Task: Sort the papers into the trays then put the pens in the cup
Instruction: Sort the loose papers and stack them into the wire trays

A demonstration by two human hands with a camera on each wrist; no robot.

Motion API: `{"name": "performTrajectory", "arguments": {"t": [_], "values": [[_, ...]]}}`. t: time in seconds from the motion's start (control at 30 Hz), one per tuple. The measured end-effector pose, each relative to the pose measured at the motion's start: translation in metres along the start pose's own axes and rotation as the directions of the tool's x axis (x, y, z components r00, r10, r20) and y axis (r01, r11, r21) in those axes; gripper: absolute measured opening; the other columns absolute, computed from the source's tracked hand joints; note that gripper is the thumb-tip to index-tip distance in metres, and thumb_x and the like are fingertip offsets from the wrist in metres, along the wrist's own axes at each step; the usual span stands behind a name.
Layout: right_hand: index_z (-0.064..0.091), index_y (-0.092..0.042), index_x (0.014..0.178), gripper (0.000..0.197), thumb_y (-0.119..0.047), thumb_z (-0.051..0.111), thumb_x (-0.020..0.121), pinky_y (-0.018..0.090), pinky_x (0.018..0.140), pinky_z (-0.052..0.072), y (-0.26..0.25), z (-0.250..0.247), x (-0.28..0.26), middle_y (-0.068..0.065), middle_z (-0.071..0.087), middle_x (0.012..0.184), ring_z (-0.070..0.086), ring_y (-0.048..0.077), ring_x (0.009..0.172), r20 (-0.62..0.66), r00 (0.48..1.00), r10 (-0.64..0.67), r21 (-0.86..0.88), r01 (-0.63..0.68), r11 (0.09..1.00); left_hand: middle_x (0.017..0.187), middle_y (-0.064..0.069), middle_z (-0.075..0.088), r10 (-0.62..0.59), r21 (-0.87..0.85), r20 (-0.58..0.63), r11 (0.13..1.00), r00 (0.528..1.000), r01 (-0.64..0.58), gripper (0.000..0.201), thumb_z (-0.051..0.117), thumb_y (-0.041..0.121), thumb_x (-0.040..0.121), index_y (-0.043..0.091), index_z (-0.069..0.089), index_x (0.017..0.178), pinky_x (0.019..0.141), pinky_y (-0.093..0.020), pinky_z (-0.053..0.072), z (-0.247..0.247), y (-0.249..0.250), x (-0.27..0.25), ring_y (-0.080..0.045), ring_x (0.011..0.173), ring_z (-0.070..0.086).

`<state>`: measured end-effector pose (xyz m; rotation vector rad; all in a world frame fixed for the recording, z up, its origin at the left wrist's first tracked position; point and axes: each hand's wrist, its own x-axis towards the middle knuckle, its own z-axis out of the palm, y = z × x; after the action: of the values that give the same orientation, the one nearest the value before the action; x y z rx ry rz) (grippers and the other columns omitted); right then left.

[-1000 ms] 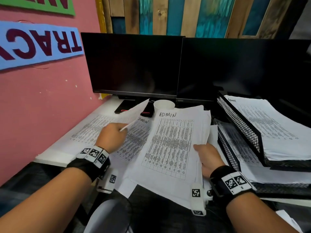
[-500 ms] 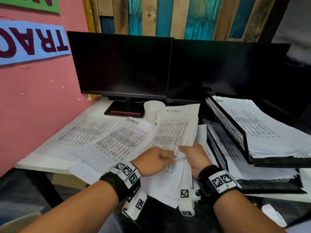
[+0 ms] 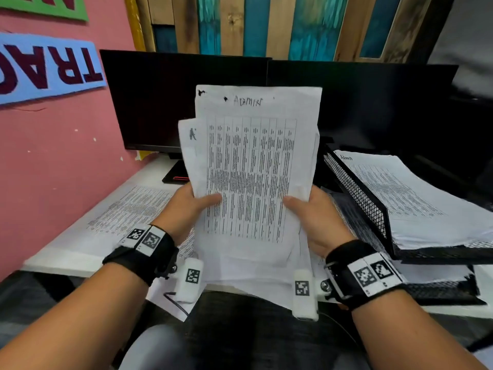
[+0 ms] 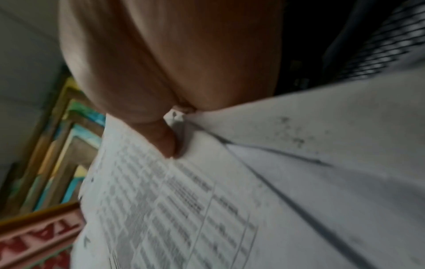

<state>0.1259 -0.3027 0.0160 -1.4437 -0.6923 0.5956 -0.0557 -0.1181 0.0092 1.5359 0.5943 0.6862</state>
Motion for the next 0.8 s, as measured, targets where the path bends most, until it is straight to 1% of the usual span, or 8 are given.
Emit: {"name": "performTrajectory", "arguments": {"t": [0.1, 0.23, 0.3, 0.37, 0.5, 0.63, 0.73, 0.8], "values": [[0.064, -0.021, 0.136, 0.035, -0.011, 0.060, 0.103, 0.042, 0.103, 0.055, -0.015, 0.015, 0.000, -0.008, 0.075, 0.119, 0.070, 0.012, 0.111, -0.142, 0.978, -0.150, -0.086, 0.139, 0.987, 0.111, 0.001, 0.078, 0.136, 0.070, -0.102, 0.989, 0.985, -0.130, 0.021, 0.062, 0.009, 0.101, 0.024, 0.072, 0.112, 0.099, -0.045, 0.057, 0.014, 0.022, -0.003, -0.019, 0.106, 0.074], [0.067, -0.024, 0.128, 0.028, -0.017, 0.067, 0.101, 0.026, 0.088, 0.057, -0.023, 0.020, -0.003, -0.014, 0.074, 0.106, 0.071, -0.001, 0.095, -0.210, 0.950, -0.231, -0.081, 0.219, 0.972, 0.111, -0.001, 0.078, 0.250, 0.104, -0.112, 0.965, 0.962, -0.239, 0.020, 0.065, 0.013, 0.099, 0.017, 0.072, 0.118, 0.093, -0.042, 0.059, 0.020, 0.034, -0.007, -0.019, 0.105, 0.074], [0.068, -0.025, 0.128, 0.031, -0.020, 0.071, 0.098, 0.020, 0.087, 0.055, -0.018, 0.017, -0.008, -0.016, 0.075, 0.109, 0.070, -0.006, 0.097, -0.202, 0.950, -0.237, -0.091, 0.223, 0.971, 0.113, -0.002, 0.078, 0.258, 0.093, -0.076, 0.964, 0.963, -0.250, 0.025, 0.070, 0.013, 0.096, 0.015, 0.071, 0.121, 0.095, -0.045, 0.060, 0.019, 0.031, -0.010, -0.018, 0.105, 0.075], [0.067, -0.025, 0.129, 0.034, -0.020, 0.073, 0.096, 0.025, 0.095, 0.055, -0.010, 0.013, -0.012, -0.015, 0.075, 0.114, 0.069, -0.002, 0.105, -0.211, 0.955, -0.210, -0.082, 0.197, 0.977, 0.115, -0.001, 0.078, 0.235, 0.085, -0.043, 0.969, 0.971, -0.230, 0.031, 0.074, 0.014, 0.093, 0.016, 0.070, 0.124, 0.098, -0.048, 0.059, 0.016, 0.025, -0.012, -0.018, 0.107, 0.074], [0.065, -0.018, 0.130, 0.031, -0.016, 0.069, 0.099, 0.046, 0.105, 0.056, 0.006, 0.011, -0.013, -0.005, 0.077, 0.119, 0.072, 0.014, 0.113, -0.291, 0.938, -0.187, 0.006, 0.197, 0.980, 0.122, -0.004, 0.076, 0.170, -0.069, -0.029, 0.983, 0.985, -0.172, 0.040, 0.074, 0.022, 0.085, 0.016, 0.068, 0.125, 0.104, -0.051, 0.054, 0.014, 0.017, -0.017, -0.024, 0.114, 0.072], [0.060, -0.016, 0.127, 0.026, -0.009, 0.058, 0.102, 0.054, 0.107, 0.052, 0.020, 0.010, -0.014, 0.004, 0.078, 0.112, 0.073, 0.020, 0.108, -0.390, 0.908, -0.154, 0.080, 0.199, 0.977, 0.126, -0.007, 0.075, 0.116, -0.175, -0.003, 0.978, 0.993, -0.115, 0.045, 0.062, 0.041, 0.096, 0.013, 0.068, 0.129, 0.110, -0.058, 0.047, 0.015, 0.018, -0.020, -0.028, 0.120, 0.069], [0.063, -0.028, 0.112, 0.028, -0.005, 0.051, 0.100, 0.053, 0.110, 0.049, 0.027, 0.018, -0.019, 0.001, 0.075, 0.111, 0.069, 0.020, 0.108, -0.337, 0.933, -0.125, 0.074, 0.159, 0.984, 0.134, -0.001, 0.071, 0.100, -0.204, -0.001, 0.974, 0.995, -0.098, 0.054, 0.053, 0.054, 0.099, 0.018, 0.064, 0.138, 0.117, -0.058, 0.040, 0.022, 0.021, -0.024, -0.023, 0.130, 0.064], [0.063, -0.024, 0.113, 0.029, -0.005, 0.050, 0.097, 0.054, 0.111, 0.048, 0.026, 0.026, -0.020, 0.006, 0.074, 0.114, 0.068, 0.024, 0.108, -0.317, 0.939, -0.135, 0.093, 0.173, 0.981, 0.139, 0.001, 0.068, 0.106, -0.229, -0.018, 0.968, 0.994, -0.108, 0.064, 0.058, 0.064, 0.093, 0.023, 0.060, 0.142, 0.119, -0.059, 0.036, 0.027, 0.021, -0.025, -0.023, 0.135, 0.059]]}}
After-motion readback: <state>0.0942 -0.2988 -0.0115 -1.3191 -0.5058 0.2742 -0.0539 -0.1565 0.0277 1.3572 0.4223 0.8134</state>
